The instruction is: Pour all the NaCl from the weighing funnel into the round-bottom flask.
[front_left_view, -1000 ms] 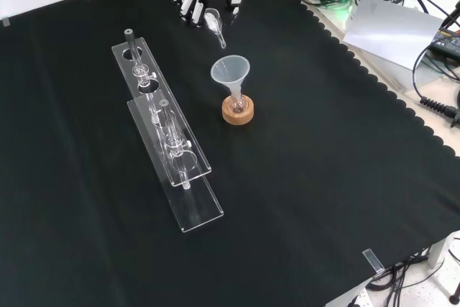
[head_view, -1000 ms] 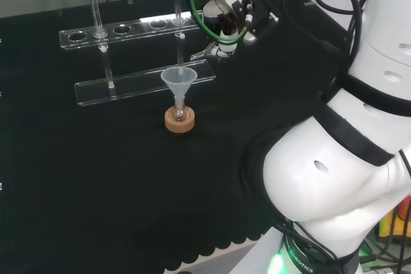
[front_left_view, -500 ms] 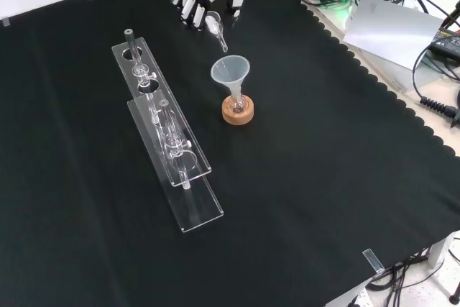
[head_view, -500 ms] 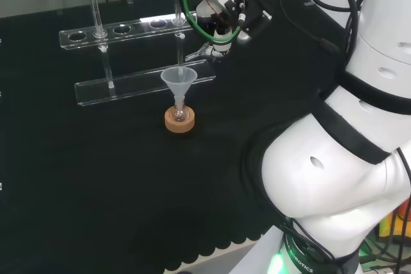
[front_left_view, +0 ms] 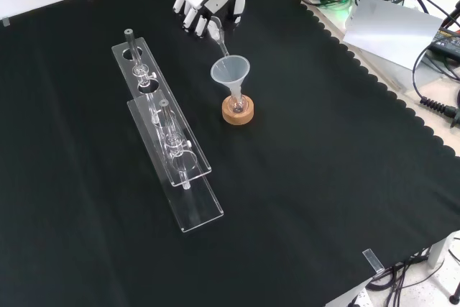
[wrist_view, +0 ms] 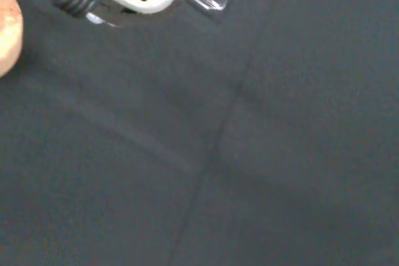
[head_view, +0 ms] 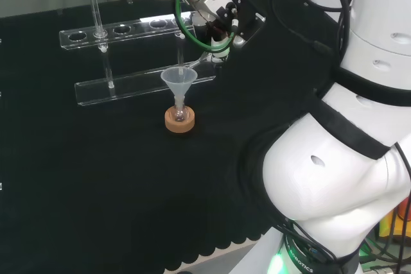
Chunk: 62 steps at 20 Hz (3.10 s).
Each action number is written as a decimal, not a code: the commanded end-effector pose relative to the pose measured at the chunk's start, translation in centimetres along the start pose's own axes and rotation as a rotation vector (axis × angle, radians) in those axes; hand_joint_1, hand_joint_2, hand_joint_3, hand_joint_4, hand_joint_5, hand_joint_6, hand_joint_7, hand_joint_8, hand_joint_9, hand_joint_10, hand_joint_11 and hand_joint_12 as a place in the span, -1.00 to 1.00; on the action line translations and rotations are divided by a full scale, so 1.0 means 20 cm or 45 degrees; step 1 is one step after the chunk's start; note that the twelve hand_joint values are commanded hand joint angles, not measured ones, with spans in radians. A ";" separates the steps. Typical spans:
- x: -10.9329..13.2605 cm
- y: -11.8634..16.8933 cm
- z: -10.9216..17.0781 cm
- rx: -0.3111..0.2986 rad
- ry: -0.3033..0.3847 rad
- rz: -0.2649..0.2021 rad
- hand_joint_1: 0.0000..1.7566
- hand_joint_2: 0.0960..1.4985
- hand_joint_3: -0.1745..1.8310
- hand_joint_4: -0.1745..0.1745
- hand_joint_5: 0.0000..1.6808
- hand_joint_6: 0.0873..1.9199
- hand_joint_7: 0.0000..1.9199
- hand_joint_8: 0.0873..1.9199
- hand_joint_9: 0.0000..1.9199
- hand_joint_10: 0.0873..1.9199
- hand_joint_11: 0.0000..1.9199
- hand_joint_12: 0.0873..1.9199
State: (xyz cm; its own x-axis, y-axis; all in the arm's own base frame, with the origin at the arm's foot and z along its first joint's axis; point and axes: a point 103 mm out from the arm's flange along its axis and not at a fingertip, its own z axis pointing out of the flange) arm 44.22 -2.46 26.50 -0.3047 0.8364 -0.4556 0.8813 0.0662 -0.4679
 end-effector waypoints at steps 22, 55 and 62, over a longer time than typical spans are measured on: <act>0.07 0.02 -0.09 0.017 -0.238 -0.011 0.22 -0.12 -0.14 1.00 0.32 -0.04 -0.39 -0.36 0.02 -0.65 -0.32 0.17; 0.15 0.01 -0.20 0.008 -0.501 -0.010 0.22 -0.12 -0.13 1.00 0.32 -0.03 -0.40 -0.36 0.01 -0.65 -0.33 0.17; 0.15 0.01 -0.21 0.023 -0.538 -0.014 0.22 -0.12 -0.13 1.00 0.32 -0.03 -0.40 -0.36 0.01 -0.64 -0.33 0.17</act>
State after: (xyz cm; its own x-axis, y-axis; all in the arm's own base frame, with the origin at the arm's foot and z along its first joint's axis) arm 45.05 2.23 28.12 -0.4378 0.5502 -0.7110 0.8714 0.0650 -0.4862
